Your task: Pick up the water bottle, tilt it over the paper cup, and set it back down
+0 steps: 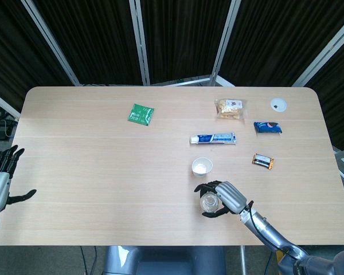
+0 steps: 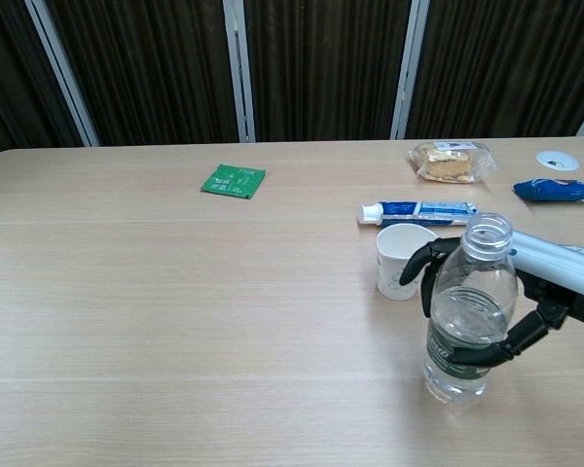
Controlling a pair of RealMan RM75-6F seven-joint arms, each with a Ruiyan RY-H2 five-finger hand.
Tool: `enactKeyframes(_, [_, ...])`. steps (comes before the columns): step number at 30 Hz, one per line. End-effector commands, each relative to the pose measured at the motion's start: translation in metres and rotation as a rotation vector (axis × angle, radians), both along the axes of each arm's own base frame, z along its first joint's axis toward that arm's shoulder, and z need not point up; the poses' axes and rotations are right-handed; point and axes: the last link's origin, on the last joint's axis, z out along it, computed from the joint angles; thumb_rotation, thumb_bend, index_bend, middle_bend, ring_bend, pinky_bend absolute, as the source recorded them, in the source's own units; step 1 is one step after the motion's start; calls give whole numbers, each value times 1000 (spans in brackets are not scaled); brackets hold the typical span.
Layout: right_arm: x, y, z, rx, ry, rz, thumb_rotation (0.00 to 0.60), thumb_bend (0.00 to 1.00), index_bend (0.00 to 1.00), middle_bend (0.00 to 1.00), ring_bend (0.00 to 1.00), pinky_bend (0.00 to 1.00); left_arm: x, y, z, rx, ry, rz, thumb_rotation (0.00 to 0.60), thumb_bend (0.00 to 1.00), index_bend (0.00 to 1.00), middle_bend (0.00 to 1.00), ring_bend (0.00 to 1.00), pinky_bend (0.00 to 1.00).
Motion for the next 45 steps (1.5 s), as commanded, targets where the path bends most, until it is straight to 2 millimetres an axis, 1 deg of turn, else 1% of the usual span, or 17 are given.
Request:
enactKeyframes(1, [-1, 1, 1, -1, 2, -4, 600, 250, 301, 456, 377, 384, 0, 0, 1, 0, -3, -1, 600, 0, 0, 0, 0, 0])
enactKeyframes(4, [-3, 2, 1, 4, 5, -11, 600, 178, 266, 424, 347, 350, 1, -1, 1, -2, -5, -4, 600, 0, 0, 0, 0, 0])
enactKeyframes(7, [-6, 4, 1, 14, 12, -18, 600, 73, 222, 363, 287, 303, 1, -1, 1, -3, -6, -5, 600, 0, 0, 0, 0, 0])
enactKeyframes(9, [-7, 5, 1, 24, 21, -23, 600, 16, 177, 298, 237, 262, 1, -1, 1, -1, -7, -5, 600, 0, 0, 0, 0, 0])
enactKeyframes(11, [-9, 5, 2, 33, 26, -32, 600, 0, 158, 258, 211, 243, 1, -1, 1, -1, -6, -4, 600, 0, 0, 0, 0, 0])
enactKeyframes(14, [-11, 5, 3, 32, 36, -34, 600, 0, 147, 244, 198, 233, 1, -1, 1, -5, -8, -3, 600, 0, 0, 0, 0, 0])
enactKeyframes(16, [-12, 6, 5, 30, 35, -34, 600, 0, 124, 220, 180, 206, 1, -1, 1, -4, -7, -3, 600, 0, 0, 0, 0, 0])
enactKeyframes(19, [-14, 8, 8, 29, 33, -32, 600, 0, 56, 146, 122, 137, 1, -1, 2, -4, -9, -2, 600, 0, 0, 0, 0, 0])
enactKeyframes(21, [-15, 8, 10, 33, 35, -35, 600, 0, 8, 58, 53, 62, 1, -1, 2, -6, -10, -2, 600, 0, 0, 0, 0, 0])
enactKeyframes(23, [-17, 9, 13, 40, 42, -41, 600, 0, 0, 10, 11, 15, 1, -1, 2, -6, -11, -4, 600, 0, 0, 0, 0, 0])
enactKeyframes(28, [-22, 11, 21, 57, 62, -60, 600, 0, 0, 0, 0, 0, 2, -2, 3, -5, -15, -10, 600, 0, 0, 0, 0, 0])
enactKeyframes(34, [-34, 18, 39, 85, 114, -77, 600, 0, 0, 0, 0, 0, 4, -5, 4, -12, -19, -22, 600, 0, 0, 0, 0, 0])
enactKeyframes(38, [-46, 21, 53, 89, 154, -92, 600, 0, 0, 0, 0, 0, 5, -6, 5, -20, -22, -29, 600, 0, 0, 0, 0, 0])
enactKeyframes(43, [-63, 24, 68, 23, 229, -91, 600, 0, 0, 0, 0, 0, 7, -7, 6, -18, -29, -37, 600, 0, 0, 0, 0, 0])
enactKeyframes(45, [-73, 24, 79, -42, 266, -98, 600, 0, 0, 0, 0, 0, 7, -8, 7, -18, -32, -41, 600, 0, 0, 0, 0, 0])
